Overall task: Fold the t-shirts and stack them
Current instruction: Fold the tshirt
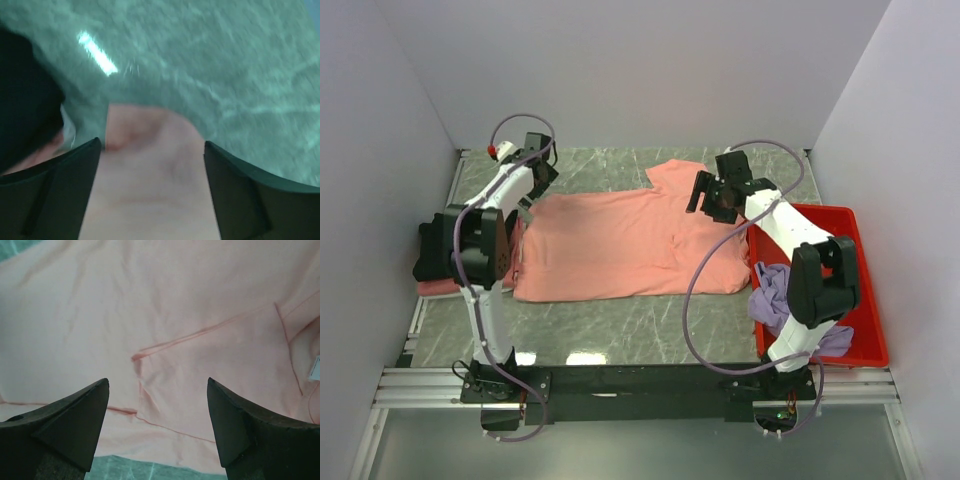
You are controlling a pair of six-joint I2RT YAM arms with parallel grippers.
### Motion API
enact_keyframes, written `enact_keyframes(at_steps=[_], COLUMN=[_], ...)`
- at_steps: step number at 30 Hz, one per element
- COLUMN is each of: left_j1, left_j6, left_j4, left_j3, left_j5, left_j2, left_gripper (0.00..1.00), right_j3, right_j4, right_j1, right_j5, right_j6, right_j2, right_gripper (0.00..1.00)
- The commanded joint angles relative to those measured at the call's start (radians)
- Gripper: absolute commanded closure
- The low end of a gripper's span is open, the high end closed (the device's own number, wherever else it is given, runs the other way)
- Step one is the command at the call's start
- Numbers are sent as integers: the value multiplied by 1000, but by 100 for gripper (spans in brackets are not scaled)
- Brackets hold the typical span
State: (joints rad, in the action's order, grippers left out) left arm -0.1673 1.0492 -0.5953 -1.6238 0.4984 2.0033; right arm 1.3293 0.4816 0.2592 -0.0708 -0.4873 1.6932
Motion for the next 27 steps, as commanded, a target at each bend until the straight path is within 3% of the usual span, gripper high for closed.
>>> enact_keyframes(at_steps=[1, 5, 18, 24, 27], left_j1=[31, 55, 83, 106, 121], left_j6=[-81, -72, -31, -26, -37], left_j4=[-69, -142, -146, -129, -110], left_j3=[-148, -226, -131, -116, -107], left_j5=[-17, -11, -35, -44, -63], left_j2=[95, 204, 221, 247, 247], left_gripper=[14, 21, 32, 50, 78], right_j3=[31, 25, 18, 7, 8], right_j4=[29, 38, 37, 35, 37], right_j1=[-3, -6, -5, -5, -6], right_j5=[20, 29, 17, 22, 23], right_j6=[24, 36, 52, 55, 55], right_j2=[23, 45, 71, 57, 54], right_gripper=[15, 15, 15, 15, 15])
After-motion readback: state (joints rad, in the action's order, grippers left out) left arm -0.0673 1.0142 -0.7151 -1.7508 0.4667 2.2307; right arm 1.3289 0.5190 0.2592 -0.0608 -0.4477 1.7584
